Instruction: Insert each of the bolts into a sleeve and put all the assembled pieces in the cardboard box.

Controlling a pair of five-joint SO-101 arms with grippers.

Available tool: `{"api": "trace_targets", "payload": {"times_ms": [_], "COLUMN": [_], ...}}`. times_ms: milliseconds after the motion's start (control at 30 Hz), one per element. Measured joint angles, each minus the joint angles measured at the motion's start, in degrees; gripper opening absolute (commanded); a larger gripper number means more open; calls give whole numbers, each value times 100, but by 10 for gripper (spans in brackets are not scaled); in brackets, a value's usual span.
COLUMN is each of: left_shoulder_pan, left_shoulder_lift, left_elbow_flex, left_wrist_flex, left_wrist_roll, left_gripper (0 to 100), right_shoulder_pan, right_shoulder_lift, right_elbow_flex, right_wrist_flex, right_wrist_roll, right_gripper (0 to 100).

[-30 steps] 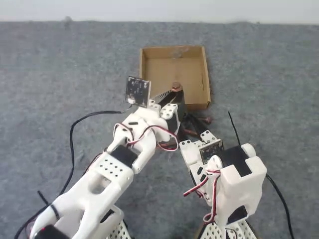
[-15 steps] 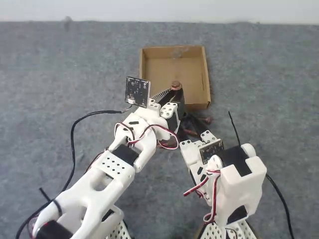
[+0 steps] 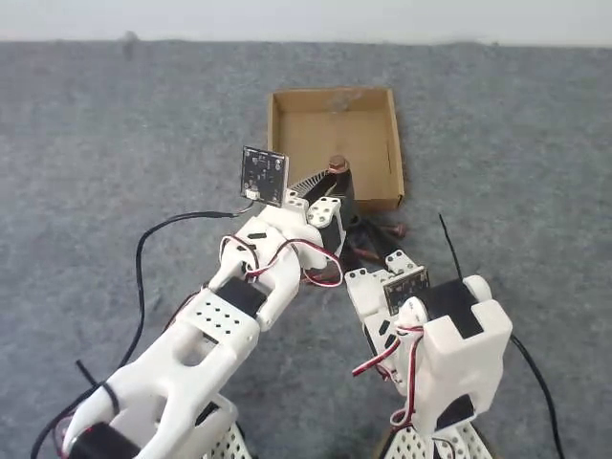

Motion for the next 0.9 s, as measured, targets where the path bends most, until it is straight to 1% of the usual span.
{"api": "trace_targets", "payload": {"times_ms": [233,367,600,767,900], "left_shoulder_pan": [149,158,220,290,334], "left_shoulder_lift": [62,62,62,62,88], "left_elbow_flex": [9,9,114,246,369], "left_wrist_flex": [-26,-299,-308,-308,-308], "left_wrist_roll": [-9,-9,0,-220,-237], "left_gripper": [10,10,10,10,10], "right_shoulder_pan": [53,105,105,105,105], "right_shoulder_lift": [-26,-246,-299,-299,-299], "right_elbow_flex": [0,44,70,70,70], "right_wrist_flex": [0,0,0,0,0], "right_wrist_roll": [0,0,0,0,0], "right_gripper": [6,6,6,6,6]}}
